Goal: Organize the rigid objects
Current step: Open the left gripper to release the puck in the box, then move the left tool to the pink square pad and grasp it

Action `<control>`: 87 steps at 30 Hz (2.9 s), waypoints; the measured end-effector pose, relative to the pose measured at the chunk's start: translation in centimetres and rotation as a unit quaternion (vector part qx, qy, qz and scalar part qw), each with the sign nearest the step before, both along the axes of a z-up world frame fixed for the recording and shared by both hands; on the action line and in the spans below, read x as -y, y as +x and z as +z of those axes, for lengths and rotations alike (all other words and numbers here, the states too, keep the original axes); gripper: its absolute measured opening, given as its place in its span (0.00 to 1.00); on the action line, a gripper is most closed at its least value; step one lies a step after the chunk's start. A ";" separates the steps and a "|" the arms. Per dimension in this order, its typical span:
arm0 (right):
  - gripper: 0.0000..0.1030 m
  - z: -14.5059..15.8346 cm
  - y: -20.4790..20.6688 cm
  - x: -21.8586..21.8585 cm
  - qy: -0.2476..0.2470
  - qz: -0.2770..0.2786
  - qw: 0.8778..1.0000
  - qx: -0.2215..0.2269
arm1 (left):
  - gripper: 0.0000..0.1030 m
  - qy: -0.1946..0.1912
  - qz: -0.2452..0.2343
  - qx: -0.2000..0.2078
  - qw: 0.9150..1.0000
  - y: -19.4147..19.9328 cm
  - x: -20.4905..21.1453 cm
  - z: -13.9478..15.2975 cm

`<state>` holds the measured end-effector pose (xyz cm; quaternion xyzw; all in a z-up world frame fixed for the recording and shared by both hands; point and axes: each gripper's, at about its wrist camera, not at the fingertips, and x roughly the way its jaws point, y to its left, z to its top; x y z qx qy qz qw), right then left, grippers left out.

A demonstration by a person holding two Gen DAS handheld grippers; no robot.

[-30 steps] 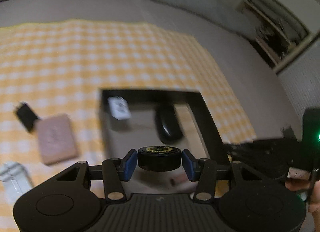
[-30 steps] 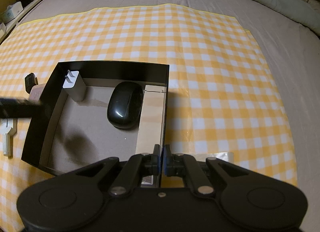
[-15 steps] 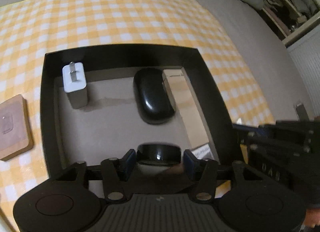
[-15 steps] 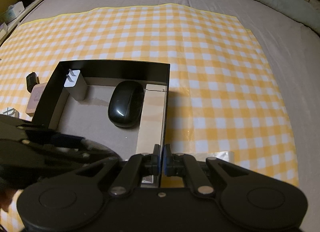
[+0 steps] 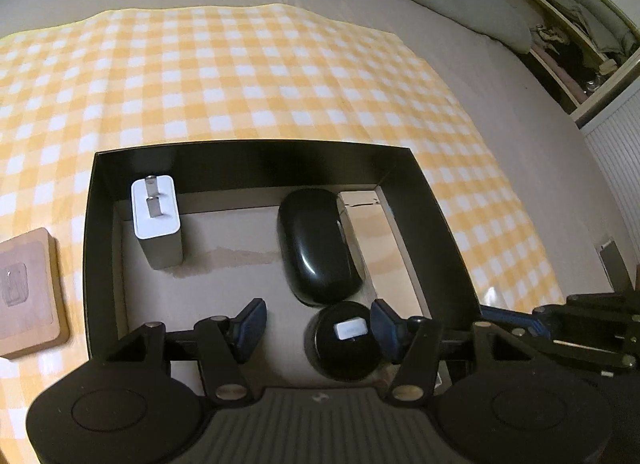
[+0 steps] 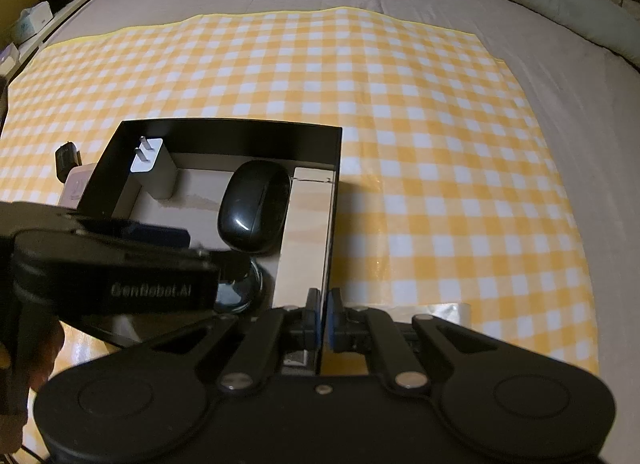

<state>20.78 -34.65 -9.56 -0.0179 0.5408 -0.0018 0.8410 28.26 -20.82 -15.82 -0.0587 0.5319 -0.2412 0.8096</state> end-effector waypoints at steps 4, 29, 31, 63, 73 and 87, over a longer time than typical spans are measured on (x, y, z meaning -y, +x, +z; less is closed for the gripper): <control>0.04 -0.1 0.0 0.0 0.000 0.003 1.000 -0.002 | 0.48 -0.019 0.003 -0.014 1.000 -0.1 -0.2 -0.3; 0.04 0.0 -0.1 0.5 0.023 -0.006 1.000 -0.002 | 0.93 -0.009 -0.001 0.070 0.997 -4.2 -3.3 7.0; 0.04 0.0 -0.1 0.4 0.021 -0.006 1.000 -0.002 | 0.93 -0.015 -0.001 0.081 0.997 -4.8 -4.1 8.1; 0.04 0.3 -1.3 0.6 0.017 0.015 1.000 -0.004 | 1.00 0.040 0.138 0.088 0.986 -3.3 -16.1 8.2; 0.04 0.4 -1.1 1.1 0.038 0.003 0.999 -0.007 | 0.99 0.063 0.158 0.042 0.984 0.8 -15.2 4.1; 0.10 0.5 -1.4 1.1 0.043 0.011 0.999 -0.002 | 0.78 0.123 0.169 -0.016 0.978 4.5 -12.1 -1.2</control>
